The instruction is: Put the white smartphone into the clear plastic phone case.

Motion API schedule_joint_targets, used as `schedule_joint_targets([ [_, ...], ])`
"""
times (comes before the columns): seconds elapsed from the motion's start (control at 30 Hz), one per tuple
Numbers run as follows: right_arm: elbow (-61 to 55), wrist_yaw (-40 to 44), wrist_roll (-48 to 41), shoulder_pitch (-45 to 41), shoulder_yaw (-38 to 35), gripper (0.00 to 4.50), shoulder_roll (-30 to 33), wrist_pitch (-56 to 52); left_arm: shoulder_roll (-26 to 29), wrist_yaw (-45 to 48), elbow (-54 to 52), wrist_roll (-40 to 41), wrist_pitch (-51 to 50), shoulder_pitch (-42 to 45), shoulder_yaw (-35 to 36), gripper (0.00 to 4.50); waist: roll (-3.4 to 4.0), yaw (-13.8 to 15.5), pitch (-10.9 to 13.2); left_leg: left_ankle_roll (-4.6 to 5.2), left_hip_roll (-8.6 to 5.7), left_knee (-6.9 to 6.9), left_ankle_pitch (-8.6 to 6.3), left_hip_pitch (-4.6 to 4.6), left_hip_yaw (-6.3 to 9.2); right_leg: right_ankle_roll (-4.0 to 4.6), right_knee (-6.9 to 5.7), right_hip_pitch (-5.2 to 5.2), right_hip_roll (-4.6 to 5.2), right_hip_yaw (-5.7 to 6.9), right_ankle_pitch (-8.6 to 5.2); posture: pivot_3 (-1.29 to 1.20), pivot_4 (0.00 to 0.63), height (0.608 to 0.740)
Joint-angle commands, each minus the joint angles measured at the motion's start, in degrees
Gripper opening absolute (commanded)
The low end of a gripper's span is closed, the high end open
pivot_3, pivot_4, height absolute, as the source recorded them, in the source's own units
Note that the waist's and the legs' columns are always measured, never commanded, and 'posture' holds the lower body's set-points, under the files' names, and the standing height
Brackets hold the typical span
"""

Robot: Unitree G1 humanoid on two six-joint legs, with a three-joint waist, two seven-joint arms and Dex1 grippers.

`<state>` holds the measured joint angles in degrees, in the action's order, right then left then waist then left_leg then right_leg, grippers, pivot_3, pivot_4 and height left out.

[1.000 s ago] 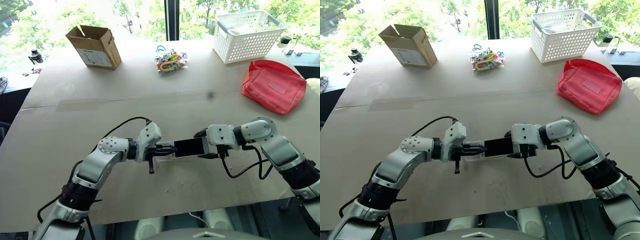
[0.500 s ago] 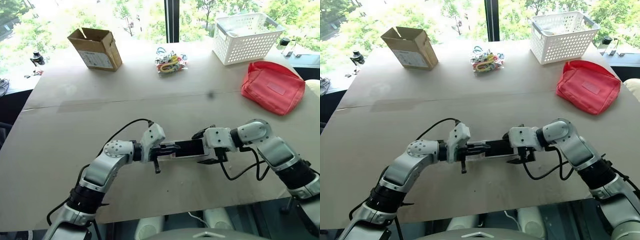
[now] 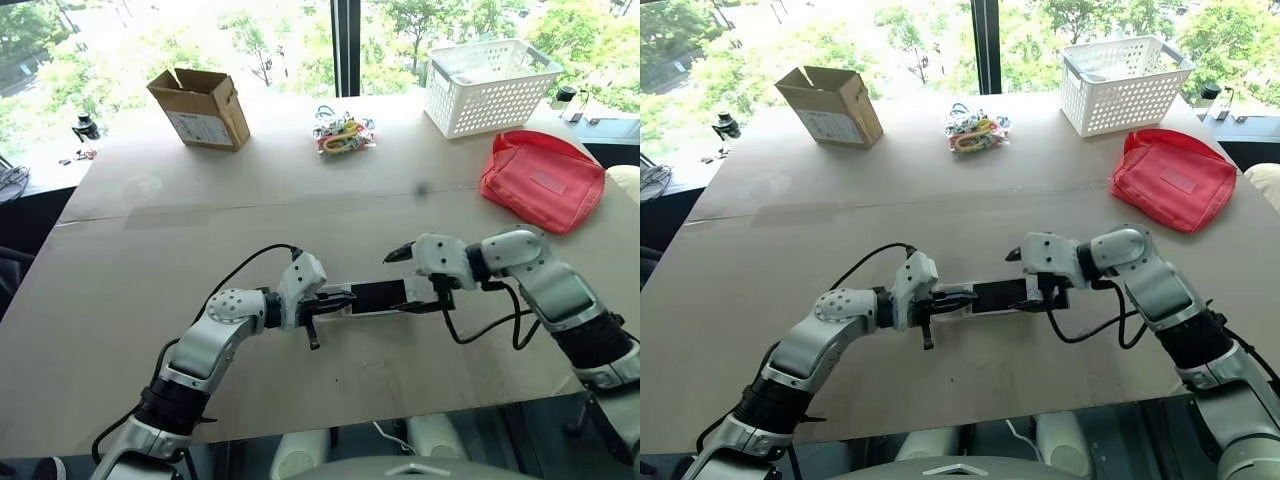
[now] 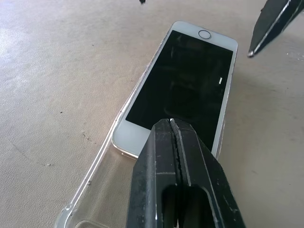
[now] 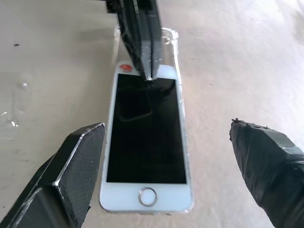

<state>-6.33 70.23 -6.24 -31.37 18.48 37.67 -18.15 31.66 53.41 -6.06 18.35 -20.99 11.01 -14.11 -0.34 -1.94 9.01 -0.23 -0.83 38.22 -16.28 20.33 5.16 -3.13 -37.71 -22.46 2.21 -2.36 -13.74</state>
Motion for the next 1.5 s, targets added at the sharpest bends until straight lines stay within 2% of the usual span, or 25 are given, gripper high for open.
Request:
schedule_joint_targets([
  [0.03, -1.4, 0.1, -2.0, 0.2, -4.7, 3.91, 3.6, -2.5, 0.8, -1.8, 6.2, -5.0, -3.1, -2.0, -2.9, 0.00, 0.01, 0.1, 0.0, 0.00, -0.01, 0.00, 0.00, 0.00, 0.00, 0.00, 0.00, 0.00, 0.00, 0.00, 0.00, 0.00, 0.150, 0.740],
  [0.07, -1.4, 0.6, -1.9, 0.7, -4.6, 3.65, 4.9, -2.6, 0.9, -1.8, 5.4, -4.7, -3.1, -1.7, -2.6, 0.00, 0.01, 0.1, 0.0, 0.00, -0.01, 0.00, 0.00, 0.01, 0.00, 0.00, 0.00, 0.00, 0.00, 0.00, 0.00, 0.00, 0.150, 0.740],
  [0.13, -0.8, 1.0, -0.8, 2.4, -4.4, 2.72, 7.5, -2.2, 1.3, -1.4, 2.1, -3.1, -4.6, -0.4, -1.3, 0.00, 0.00, 0.2, 0.0, 0.00, 0.00, 0.00, 0.00, 0.01, -0.01, 0.00, 0.00, 0.00, 0.00, 0.01, 0.00, 0.00, 0.150, 0.740],
  [0.3, -0.1, 0.5, 0.9, 4.0, -3.5, 0.20, 9.7, -2.3, 1.8, -0.1, -2.9, -1.2, -7.3, 4.3, -0.2, 0.00, 0.02, 0.0, 0.1, 0.00, -0.02, 0.03, 0.00, 0.25, -0.07, -0.05, -0.01, -0.22, -0.03, 0.02, -0.02, 0.00, 0.150, 0.740],
  [0.33, -0.2, 0.4, 1.1, 4.0, -3.3, 0.09, 9.6, -2.3, 1.9, 0.1, -4.0, -0.6, -8.0, 5.0, 0.2, 0.00, 0.00, -0.1, 0.1, 0.00, -0.03, 0.04, 0.00, 0.31, -0.07, -0.05, -0.01, -0.27, -0.05, 0.03, -0.02, 0.00, 0.150, 0.740],
  [0.47, -1.2, 0.2, 1.6, 4.5, -2.2, 0.09, 8.7, -2.9, 3.1, 1.3, -8.9, 2.6, -12.3, 8.7, 2.4, 0.00, -0.15, -0.3, 0.4, 0.00, -0.01, 0.03, 0.00, 0.52, -0.01, 0.00, 0.00, -0.49, -0.07, 0.00, 0.01, 0.00, 0.150, 0.740],
  [0.67, -2.8, -0.2, 1.6, 5.0, -0.7, 0.09, 7.5, -3.5, 9.1, 3.4, -13.4, 5.0, -16.8, 11.3, 6.4, 0.00, -0.24, -0.3, 0.5, -0.04, 0.03, 0.06, 0.03, 1.40, 0.06, 0.02, -0.08, -1.35, -0.06, 0.00, 0.04, 0.00, 0.150, 0.740],
  [0.83, -3.3, -0.4, 1.7, 5.2, -0.3, 0.09, 7.1, -3.8, 15.7, 5.2, -13.9, 5.0, -18.1, 9.1, 9.3, 0.00, -0.25, -0.3, 0.6, -0.04, 0.02, 0.05, 0.02, 1.46, 0.06, 0.02, -0.03, -1.41, -0.04, 0.01, 0.04, 0.00, 0.150, 0.740],
  [1.0, -3.6, -0.6, 1.8, 5.1, 0.0, 0.09, 7.1, -3.9, 21.8, 7.5, -11.5, 2.7, -16.3, 4.4, 9.5, 0.00, -0.21, -0.2, 0.8, -0.03, 0.02, 0.05, 0.02, 1.45, 0.04, 0.03, -0.04, -1.41, -0.04, 0.02, 0.04, 0.00, 0.150, 0.740],
  [1.5, -8.6, -0.7, 1.6, 4.8, 0.4, 0.09, 7.9, -7.7, 14.6, 7.7, -10.6, 3.3, -19.2, 6.5, 2.1, 0.00, -0.28, 0.1, 1.0, -0.03, 0.00, 0.09, 0.02, 1.49, -0.05, 0.03, -0.10, -1.40, -0.04, 0.07, 0.04, 0.00, 0.150, 0.740],
])
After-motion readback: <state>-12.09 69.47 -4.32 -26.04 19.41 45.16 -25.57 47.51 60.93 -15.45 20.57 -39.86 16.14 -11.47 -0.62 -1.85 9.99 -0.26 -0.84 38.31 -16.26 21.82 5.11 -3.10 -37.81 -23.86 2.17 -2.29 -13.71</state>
